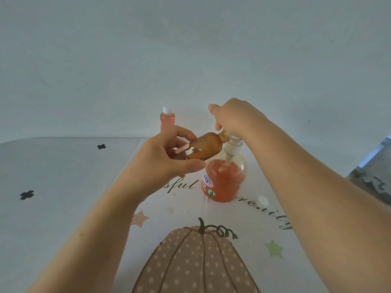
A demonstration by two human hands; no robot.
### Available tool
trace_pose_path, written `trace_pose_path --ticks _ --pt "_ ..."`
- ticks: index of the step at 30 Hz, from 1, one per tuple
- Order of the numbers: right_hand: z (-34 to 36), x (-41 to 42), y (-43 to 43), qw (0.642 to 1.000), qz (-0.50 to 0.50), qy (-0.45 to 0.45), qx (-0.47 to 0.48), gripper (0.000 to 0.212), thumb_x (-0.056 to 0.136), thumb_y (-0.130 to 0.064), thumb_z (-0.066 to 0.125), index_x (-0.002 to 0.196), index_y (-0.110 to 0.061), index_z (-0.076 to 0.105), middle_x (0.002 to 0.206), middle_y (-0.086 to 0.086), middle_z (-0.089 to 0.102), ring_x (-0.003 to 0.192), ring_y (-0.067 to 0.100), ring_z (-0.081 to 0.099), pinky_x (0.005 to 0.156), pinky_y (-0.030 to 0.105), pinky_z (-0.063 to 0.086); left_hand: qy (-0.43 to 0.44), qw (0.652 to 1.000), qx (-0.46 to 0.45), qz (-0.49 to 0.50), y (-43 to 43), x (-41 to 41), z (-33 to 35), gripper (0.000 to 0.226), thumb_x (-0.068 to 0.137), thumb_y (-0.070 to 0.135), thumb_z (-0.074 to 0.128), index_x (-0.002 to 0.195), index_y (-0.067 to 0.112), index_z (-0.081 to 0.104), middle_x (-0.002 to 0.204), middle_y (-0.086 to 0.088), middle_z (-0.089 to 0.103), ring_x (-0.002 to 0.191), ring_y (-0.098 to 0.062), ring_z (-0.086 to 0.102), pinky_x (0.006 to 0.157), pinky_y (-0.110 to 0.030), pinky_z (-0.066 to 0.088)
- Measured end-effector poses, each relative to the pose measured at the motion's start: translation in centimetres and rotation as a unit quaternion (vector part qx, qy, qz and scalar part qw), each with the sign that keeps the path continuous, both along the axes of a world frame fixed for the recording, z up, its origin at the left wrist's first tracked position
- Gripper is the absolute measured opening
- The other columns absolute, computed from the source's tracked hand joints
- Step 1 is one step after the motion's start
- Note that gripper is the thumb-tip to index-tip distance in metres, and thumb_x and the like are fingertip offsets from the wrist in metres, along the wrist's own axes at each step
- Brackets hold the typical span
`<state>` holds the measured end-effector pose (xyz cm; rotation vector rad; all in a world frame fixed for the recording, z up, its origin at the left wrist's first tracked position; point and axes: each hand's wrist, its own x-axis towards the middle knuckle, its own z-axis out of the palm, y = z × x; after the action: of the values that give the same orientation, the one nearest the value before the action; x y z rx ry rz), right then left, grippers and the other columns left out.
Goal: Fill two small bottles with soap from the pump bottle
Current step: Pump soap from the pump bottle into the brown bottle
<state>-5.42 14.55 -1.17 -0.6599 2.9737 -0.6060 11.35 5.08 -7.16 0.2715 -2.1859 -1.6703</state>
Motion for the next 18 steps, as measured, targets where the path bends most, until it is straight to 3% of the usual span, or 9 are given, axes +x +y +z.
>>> trace_pose_path --ticks 6,12,18 --pt "-1.0 -0.3 -0.1 1.000 -0.006 -0.008 0.000 0.052 0.101 -0.048 0.033 0.100 -0.013 0.071 0.094 0.005 0.070 0.086 0.026 0.063 0.076 0.035 0.043 -0.011 1.000 -0.009 -0.004 -0.4 -0.3 -0.5 0.037 0.068 0.016 0.086 0.091 0.036 0.065 0.082 0.001 0.070 0.059 -0.014 0.064 0.053 -0.020 0.043" --pt "-0.6 0.1 0.1 1.000 -0.009 -0.014 -0.005 0.051 0.101 -0.047 0.034 0.099 -0.013 0.071 0.090 0.004 0.069 0.080 0.025 0.063 0.072 0.034 0.044 -0.010 1.000 -0.014 0.006 0.0 -0.1 -0.2 0.037 0.068 0.019 0.086 0.090 0.039 0.065 0.081 0.003 0.071 0.059 -0.012 0.065 0.056 -0.021 0.045" --pt "1.0 0.6 0.4 0.999 -0.010 0.031 0.006 0.044 0.101 -0.042 0.036 0.094 -0.014 0.069 0.084 0.002 0.069 0.068 0.021 0.060 0.060 0.028 0.039 0.009 1.000 0.020 0.010 0.4 0.1 0.1 0.035 0.069 0.013 0.085 0.094 0.030 0.068 0.083 -0.001 0.072 0.058 -0.017 0.064 0.051 -0.015 0.044"
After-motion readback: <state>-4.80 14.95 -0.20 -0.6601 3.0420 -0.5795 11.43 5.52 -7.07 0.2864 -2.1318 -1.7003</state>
